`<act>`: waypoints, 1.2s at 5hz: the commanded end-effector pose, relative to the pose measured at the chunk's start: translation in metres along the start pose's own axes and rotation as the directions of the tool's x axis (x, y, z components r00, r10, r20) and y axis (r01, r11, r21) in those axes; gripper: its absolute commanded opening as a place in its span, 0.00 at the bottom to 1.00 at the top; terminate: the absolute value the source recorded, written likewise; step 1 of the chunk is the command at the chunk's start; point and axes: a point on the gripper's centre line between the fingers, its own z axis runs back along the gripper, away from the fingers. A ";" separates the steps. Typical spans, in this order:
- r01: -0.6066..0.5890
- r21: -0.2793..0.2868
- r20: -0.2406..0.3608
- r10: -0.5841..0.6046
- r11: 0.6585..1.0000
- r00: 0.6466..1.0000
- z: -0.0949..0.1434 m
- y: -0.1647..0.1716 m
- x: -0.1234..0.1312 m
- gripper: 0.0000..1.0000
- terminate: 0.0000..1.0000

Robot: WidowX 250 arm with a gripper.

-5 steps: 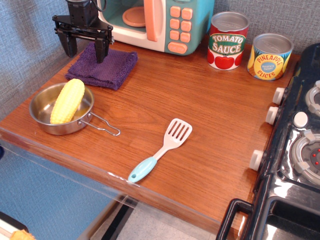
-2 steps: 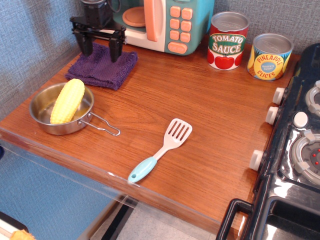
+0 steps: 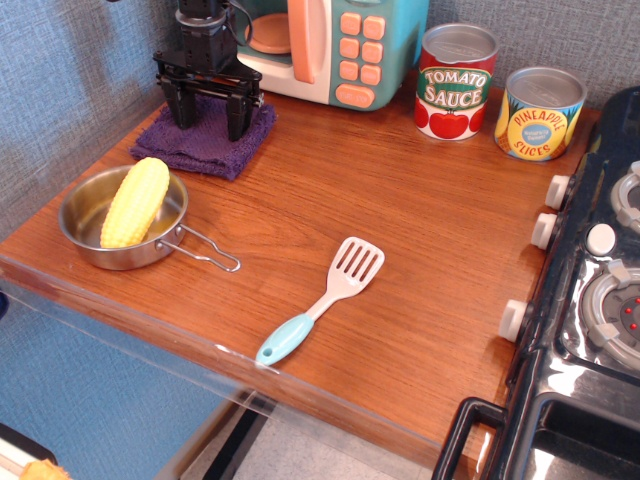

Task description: Move the purple towel right, in front of the yellow can.

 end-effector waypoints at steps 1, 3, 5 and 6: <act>0.032 -0.034 -0.054 -0.034 0.999 0.998 -0.011 -0.016 -0.018 1.00 0.00; 0.095 -0.092 -0.019 -0.097 0.991 0.995 -0.001 -0.084 -0.019 1.00 0.00; 0.189 -0.175 0.040 -0.185 0.966 0.982 0.015 -0.179 -0.017 1.00 0.00; 0.253 -0.170 0.065 -0.246 0.952 0.967 0.024 -0.227 -0.023 1.00 0.00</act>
